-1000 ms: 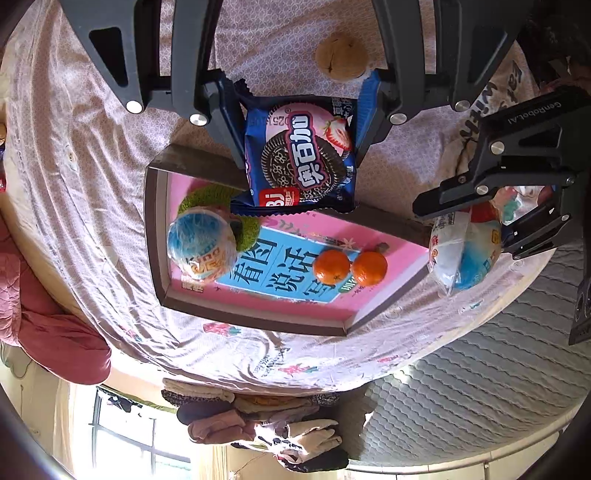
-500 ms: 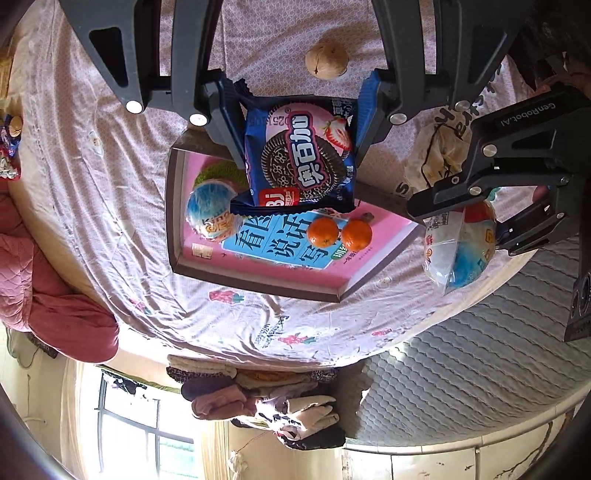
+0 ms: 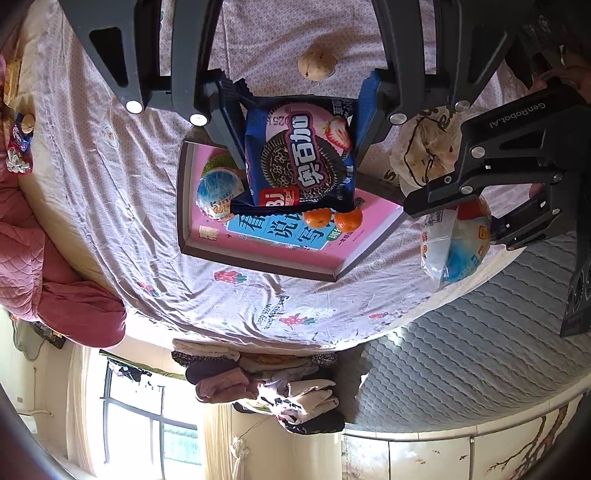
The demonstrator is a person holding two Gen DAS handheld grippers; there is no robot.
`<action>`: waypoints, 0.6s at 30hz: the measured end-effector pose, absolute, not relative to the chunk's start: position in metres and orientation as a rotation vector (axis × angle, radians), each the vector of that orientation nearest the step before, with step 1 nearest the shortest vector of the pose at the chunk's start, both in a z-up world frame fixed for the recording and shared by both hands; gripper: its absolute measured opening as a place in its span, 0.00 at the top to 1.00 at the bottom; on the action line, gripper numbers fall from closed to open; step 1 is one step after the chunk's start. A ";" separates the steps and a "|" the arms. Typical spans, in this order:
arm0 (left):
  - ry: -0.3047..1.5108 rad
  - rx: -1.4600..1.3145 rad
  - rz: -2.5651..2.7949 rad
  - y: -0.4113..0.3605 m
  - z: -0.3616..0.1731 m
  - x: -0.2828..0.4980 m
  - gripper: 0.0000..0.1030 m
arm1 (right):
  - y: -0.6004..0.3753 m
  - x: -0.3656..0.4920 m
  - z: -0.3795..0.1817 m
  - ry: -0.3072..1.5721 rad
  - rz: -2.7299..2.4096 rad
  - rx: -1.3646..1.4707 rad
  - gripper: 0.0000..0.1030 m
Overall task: Organize objects
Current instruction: 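Lift the King Egg bag with left while right carries the biscuit pack toward the tray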
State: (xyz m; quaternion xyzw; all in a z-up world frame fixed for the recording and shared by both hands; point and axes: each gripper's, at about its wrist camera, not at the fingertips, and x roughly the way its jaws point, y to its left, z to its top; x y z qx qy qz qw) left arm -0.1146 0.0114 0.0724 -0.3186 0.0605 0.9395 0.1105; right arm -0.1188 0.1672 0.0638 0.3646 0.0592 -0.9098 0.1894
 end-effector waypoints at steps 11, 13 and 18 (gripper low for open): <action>0.120 -0.926 2.793 0.000 0.084 -0.119 0.49 | 0.164 -0.116 0.082 0.131 -2.616 0.949 0.50; 0.111 -0.926 2.790 -0.002 0.084 -0.122 0.49 | 0.163 -0.117 0.083 0.140 -2.637 0.941 0.50; 0.093 -0.921 2.801 -0.006 0.086 -0.126 0.49 | 0.163 -0.120 0.089 0.114 -2.645 0.923 0.50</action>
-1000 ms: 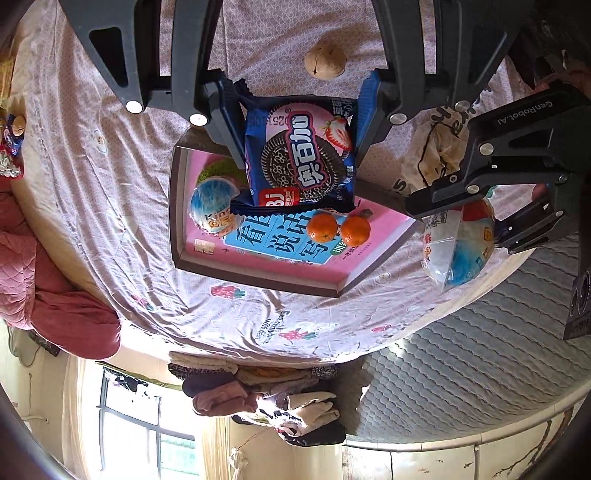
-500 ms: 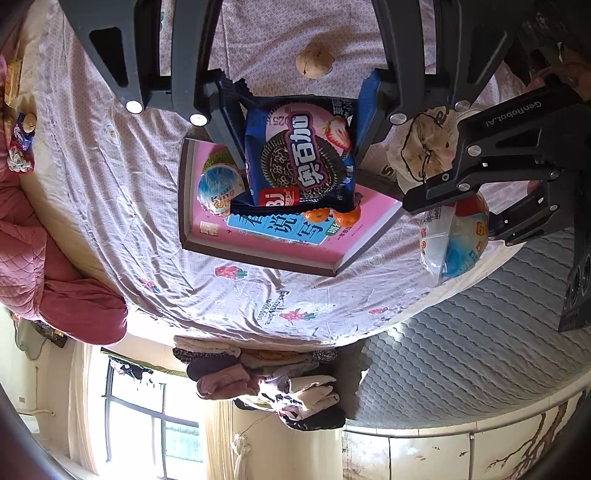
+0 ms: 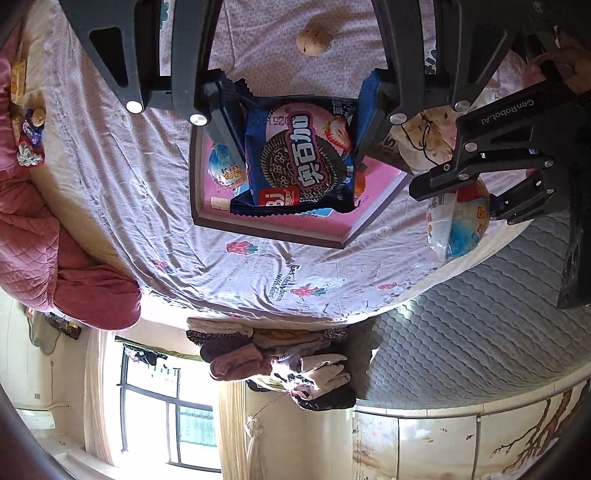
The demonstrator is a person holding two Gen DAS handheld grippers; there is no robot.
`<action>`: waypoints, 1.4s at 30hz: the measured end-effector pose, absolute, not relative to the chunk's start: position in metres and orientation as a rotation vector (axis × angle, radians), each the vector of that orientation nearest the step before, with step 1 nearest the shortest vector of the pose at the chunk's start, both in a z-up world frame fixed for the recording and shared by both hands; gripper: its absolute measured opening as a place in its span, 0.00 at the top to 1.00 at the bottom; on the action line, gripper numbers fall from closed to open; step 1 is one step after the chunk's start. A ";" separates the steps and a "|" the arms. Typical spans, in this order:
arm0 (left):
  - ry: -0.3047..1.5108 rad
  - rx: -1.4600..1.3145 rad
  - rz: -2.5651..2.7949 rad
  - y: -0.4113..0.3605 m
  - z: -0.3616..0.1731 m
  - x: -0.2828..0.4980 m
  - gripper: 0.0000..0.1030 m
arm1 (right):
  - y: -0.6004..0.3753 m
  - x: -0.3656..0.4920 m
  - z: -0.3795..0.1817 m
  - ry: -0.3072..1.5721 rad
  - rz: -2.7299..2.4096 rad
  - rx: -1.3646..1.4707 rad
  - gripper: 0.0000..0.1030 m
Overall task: Organize objects
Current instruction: 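Lift the King Egg bag with left while right carries the biscuit pack toward the tray, then lower the King Egg bag onto the pink book with left while right lowers the biscuit pack beside it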
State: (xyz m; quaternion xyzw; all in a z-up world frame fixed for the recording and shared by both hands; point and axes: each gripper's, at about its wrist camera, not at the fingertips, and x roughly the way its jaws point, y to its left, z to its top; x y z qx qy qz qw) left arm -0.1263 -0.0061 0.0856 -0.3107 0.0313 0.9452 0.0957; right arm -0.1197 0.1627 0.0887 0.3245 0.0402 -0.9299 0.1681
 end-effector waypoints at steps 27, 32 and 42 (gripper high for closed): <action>0.091 -0.928 2.830 -0.019 0.094 -0.182 0.49 | 0.151 -0.165 0.110 0.075 -2.677 0.876 0.50; 0.094 -0.938 2.835 -0.020 0.089 -0.195 0.49 | 0.145 -0.174 0.112 0.075 -2.676 0.869 0.50; 0.077 -0.970 2.834 -0.025 0.077 -0.220 0.49 | 0.139 -0.194 0.103 0.067 -2.685 0.893 0.50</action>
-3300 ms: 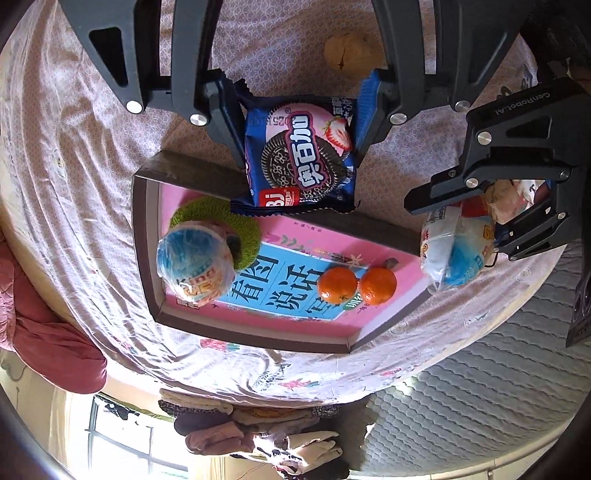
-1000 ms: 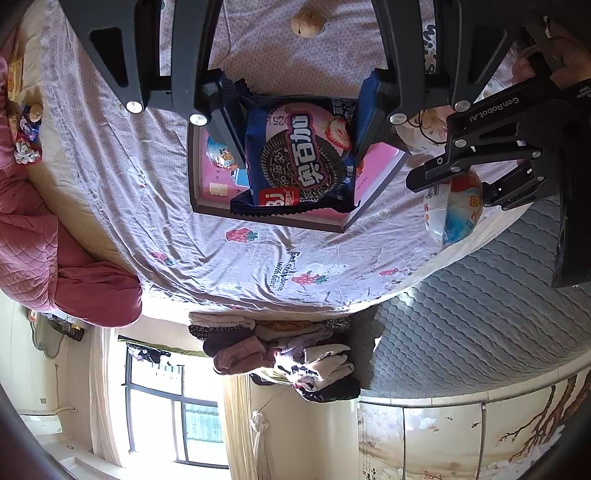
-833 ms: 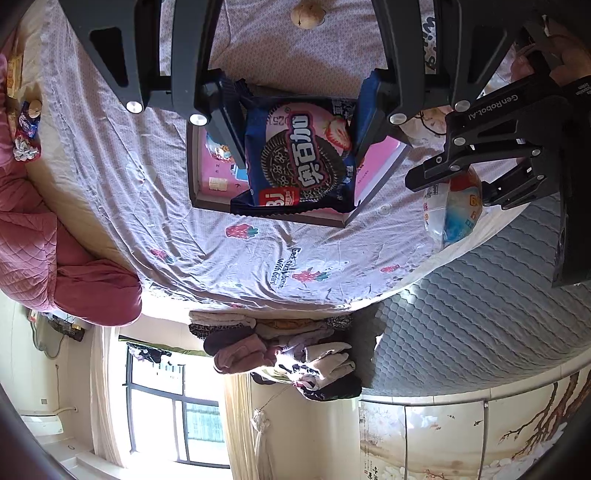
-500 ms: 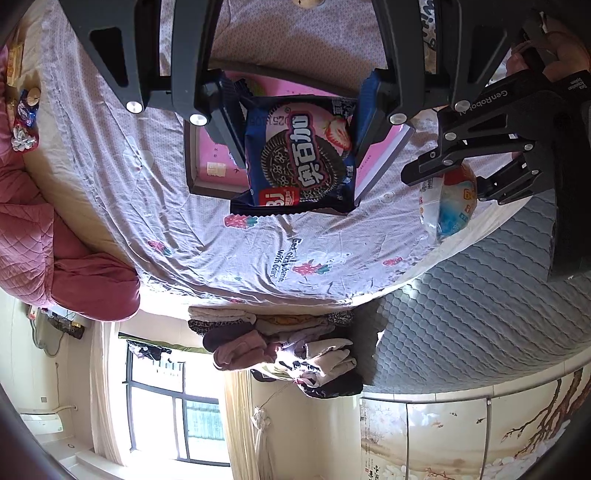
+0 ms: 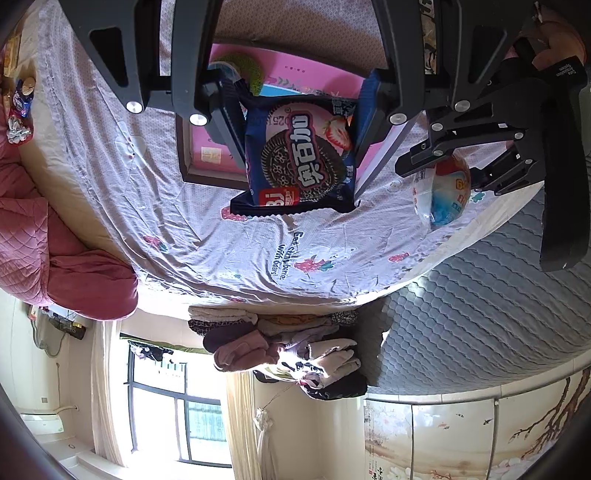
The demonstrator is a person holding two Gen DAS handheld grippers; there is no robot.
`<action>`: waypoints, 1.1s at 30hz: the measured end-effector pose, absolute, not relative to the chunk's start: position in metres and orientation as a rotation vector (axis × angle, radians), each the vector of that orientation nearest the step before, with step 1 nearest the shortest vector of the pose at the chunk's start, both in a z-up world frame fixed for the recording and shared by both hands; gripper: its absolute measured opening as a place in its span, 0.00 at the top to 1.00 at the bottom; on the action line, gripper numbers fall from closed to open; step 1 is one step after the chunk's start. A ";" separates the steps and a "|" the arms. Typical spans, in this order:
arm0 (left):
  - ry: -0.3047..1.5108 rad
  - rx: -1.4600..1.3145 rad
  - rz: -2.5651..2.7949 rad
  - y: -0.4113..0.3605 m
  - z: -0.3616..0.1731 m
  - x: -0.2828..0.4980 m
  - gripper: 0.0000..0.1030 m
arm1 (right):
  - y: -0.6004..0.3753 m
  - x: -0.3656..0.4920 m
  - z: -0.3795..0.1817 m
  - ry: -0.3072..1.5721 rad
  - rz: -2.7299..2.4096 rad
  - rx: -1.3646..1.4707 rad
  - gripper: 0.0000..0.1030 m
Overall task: Organize objects
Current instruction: 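Lower the King Egg bag onto the pink book with left while right lowers the biscuit pack beside it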
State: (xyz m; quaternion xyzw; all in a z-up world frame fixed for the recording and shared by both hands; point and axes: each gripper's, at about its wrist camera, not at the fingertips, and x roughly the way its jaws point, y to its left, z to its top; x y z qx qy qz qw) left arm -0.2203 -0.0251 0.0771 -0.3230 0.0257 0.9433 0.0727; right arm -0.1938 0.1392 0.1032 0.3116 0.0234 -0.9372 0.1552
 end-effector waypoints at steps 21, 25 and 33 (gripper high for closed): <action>0.100 -1.067 2.815 -0.027 0.046 -0.265 0.49 | 0.131 -0.238 0.068 0.074 -2.664 1.010 0.50; 0.099 -1.095 2.810 -0.029 0.039 -0.274 0.49 | 0.130 -0.244 0.058 0.076 -2.656 1.036 0.50; 0.088 -1.189 2.784 -0.033 0.014 -0.296 0.49 | 0.129 -0.251 0.039 0.099 -2.643 1.093 0.49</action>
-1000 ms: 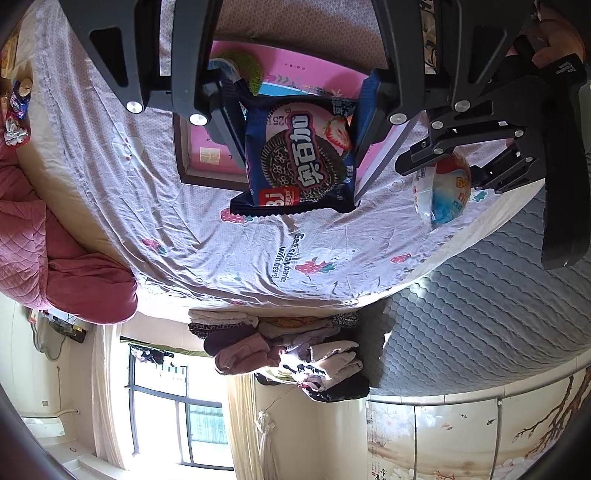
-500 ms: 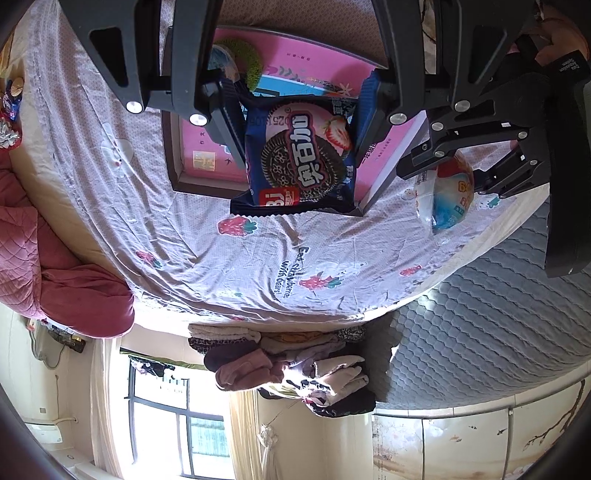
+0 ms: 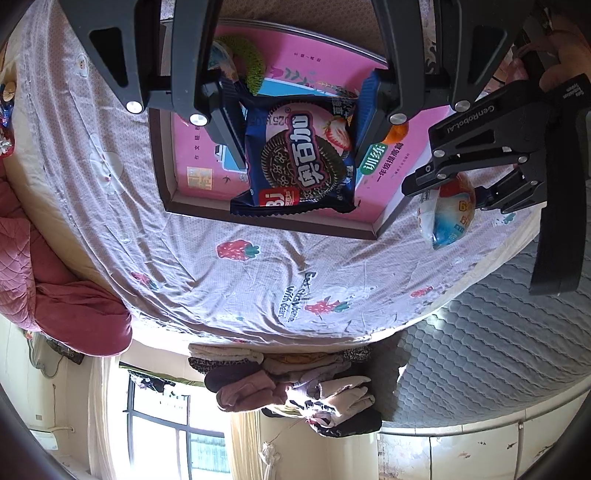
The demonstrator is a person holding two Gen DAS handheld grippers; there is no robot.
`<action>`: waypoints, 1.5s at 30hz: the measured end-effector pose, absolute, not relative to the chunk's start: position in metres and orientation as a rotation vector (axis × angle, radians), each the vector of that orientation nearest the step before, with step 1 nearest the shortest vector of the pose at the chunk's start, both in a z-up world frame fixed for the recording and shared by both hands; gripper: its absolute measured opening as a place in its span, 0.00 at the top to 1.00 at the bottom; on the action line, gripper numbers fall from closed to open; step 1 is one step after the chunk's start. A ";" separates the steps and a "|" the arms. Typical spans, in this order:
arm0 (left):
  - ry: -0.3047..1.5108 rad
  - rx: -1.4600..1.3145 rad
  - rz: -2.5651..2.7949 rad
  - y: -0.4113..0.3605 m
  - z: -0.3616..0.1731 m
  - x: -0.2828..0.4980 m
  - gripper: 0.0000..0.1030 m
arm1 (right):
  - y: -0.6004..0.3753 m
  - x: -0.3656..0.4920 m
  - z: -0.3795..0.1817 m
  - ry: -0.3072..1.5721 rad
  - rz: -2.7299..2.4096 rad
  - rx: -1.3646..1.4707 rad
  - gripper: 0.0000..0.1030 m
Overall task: Organize objects
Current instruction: 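Lower the King Egg bag onto the pink book with left while right lowers the biscuit pack beside it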
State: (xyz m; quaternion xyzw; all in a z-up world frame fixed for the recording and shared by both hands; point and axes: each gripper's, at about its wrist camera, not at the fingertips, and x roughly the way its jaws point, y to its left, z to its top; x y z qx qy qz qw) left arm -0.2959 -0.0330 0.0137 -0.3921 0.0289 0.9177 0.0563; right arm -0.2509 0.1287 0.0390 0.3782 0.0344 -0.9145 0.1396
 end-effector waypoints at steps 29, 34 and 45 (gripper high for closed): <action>0.164 -1.385 2.709 -0.021 -0.036 -0.344 0.48 | 0.111 -0.254 -0.029 0.241 -2.532 1.287 0.49; 0.185 -1.397 2.695 -0.017 -0.039 -0.345 0.48 | 0.113 -0.254 -0.032 0.230 -2.529 1.287 0.49; 0.201 -1.430 2.662 -0.012 -0.049 -0.346 0.49 | 0.112 -0.251 -0.040 0.232 -2.518 1.318 0.49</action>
